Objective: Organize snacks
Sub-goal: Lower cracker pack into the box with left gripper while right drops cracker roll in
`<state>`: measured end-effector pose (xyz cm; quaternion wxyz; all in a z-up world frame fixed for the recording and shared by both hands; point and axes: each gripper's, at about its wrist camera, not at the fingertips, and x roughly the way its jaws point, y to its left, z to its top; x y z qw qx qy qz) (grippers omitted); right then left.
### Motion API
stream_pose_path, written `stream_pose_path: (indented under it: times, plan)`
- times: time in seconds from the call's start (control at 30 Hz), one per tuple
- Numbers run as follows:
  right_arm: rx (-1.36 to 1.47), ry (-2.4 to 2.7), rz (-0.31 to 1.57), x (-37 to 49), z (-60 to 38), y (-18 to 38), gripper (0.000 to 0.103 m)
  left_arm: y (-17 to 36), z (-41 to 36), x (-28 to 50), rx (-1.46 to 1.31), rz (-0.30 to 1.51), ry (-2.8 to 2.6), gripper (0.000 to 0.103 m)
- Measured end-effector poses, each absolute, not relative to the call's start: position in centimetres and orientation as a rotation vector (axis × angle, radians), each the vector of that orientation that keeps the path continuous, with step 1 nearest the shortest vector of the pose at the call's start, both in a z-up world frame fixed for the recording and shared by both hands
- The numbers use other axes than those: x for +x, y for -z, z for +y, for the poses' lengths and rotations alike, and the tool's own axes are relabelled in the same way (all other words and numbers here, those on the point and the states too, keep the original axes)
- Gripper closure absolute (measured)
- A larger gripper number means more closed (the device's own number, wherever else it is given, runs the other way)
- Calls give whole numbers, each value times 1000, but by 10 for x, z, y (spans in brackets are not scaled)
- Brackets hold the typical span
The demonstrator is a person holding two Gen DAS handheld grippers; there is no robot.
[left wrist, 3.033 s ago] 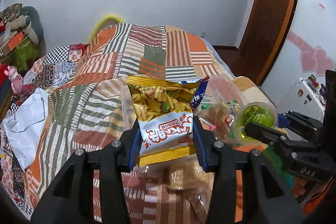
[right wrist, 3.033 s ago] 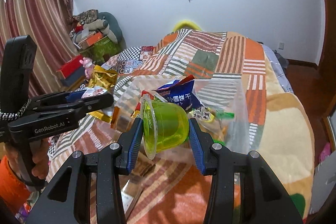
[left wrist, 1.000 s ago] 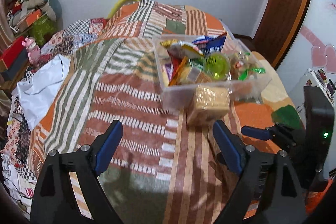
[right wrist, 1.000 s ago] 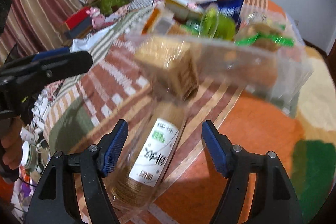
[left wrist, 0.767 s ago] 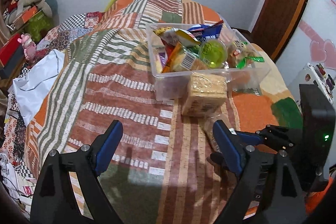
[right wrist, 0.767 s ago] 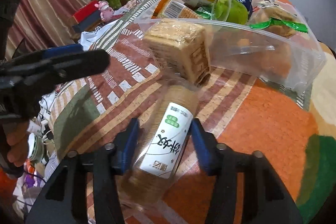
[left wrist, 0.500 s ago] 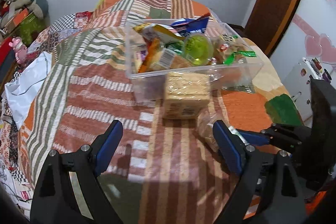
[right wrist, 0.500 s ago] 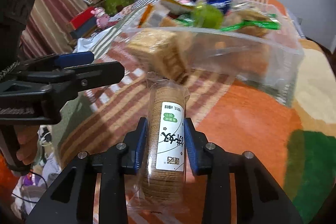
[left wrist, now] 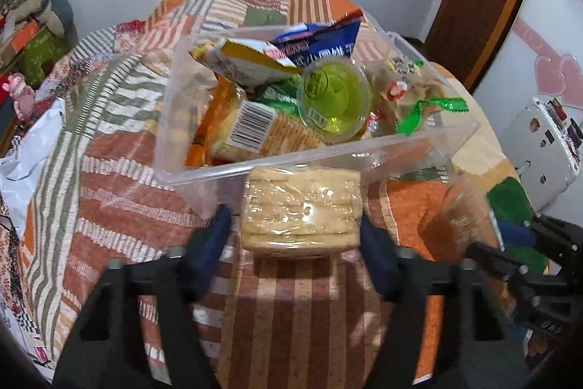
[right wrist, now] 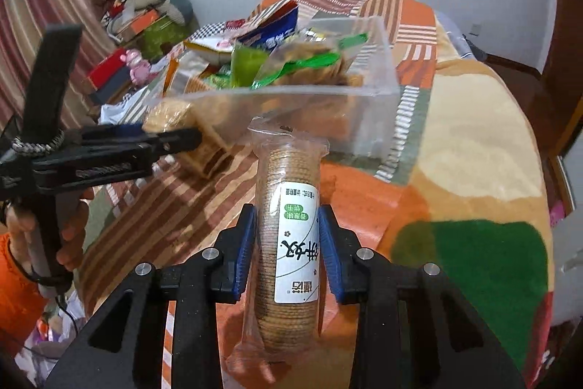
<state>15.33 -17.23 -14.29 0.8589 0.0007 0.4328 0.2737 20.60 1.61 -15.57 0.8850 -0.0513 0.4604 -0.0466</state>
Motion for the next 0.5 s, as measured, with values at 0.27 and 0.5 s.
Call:
stream_pose_path:
  times: [0.27, 0.5]
  plan:
    - [23, -571, 856, 154, -174, 125, 72, 148, 17, 191, -94, 912, 91, 49]
    - [40, -569, 796, 160, -176, 107, 72, 116, 27, 177, -129, 832, 94, 49]
